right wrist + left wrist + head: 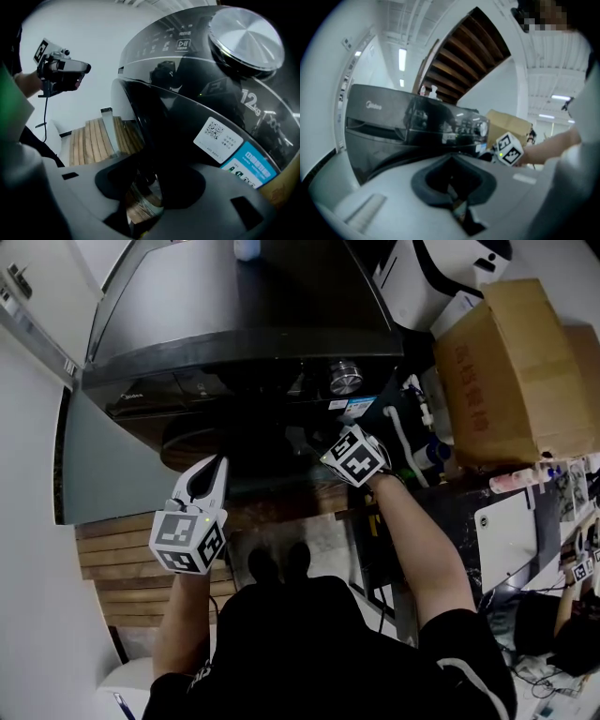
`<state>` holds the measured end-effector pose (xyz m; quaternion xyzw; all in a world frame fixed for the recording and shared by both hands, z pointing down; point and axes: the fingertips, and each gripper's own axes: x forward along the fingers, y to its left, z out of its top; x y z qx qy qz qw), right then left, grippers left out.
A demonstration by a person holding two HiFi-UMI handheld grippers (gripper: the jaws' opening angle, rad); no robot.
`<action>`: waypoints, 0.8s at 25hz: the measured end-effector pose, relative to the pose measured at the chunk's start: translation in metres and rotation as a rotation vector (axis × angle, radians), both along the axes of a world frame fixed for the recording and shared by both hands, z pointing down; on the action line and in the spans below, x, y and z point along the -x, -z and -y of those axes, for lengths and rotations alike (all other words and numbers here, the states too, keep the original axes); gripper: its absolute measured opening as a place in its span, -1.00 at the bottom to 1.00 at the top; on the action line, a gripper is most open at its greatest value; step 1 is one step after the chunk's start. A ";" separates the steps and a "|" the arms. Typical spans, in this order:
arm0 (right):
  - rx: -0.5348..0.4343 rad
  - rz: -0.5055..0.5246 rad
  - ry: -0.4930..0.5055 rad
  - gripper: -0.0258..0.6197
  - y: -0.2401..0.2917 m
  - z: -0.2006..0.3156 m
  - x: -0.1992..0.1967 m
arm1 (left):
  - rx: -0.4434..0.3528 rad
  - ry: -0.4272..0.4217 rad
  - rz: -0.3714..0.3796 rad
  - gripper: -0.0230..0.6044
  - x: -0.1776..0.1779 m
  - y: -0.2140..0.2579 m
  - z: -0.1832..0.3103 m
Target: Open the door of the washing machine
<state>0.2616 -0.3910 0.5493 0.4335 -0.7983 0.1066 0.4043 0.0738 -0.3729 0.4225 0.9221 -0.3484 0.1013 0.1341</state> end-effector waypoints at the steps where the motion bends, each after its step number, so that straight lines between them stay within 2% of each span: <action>1: 0.006 -0.021 0.025 -0.41 -0.001 0.000 0.001 | 0.003 0.002 -0.001 -0.90 0.000 -0.001 0.000; 7: 0.033 -0.106 0.113 -0.45 -0.004 -0.002 0.002 | 0.007 0.012 -0.002 -0.90 -0.003 -0.002 0.000; 12: 0.007 -0.149 0.166 -0.45 -0.006 -0.001 0.006 | 0.002 0.022 -0.020 -0.90 -0.011 0.000 -0.002; 20: -0.021 -0.030 0.143 -0.50 -0.001 -0.004 0.006 | -0.002 0.125 -0.057 -0.90 -0.011 0.009 -0.008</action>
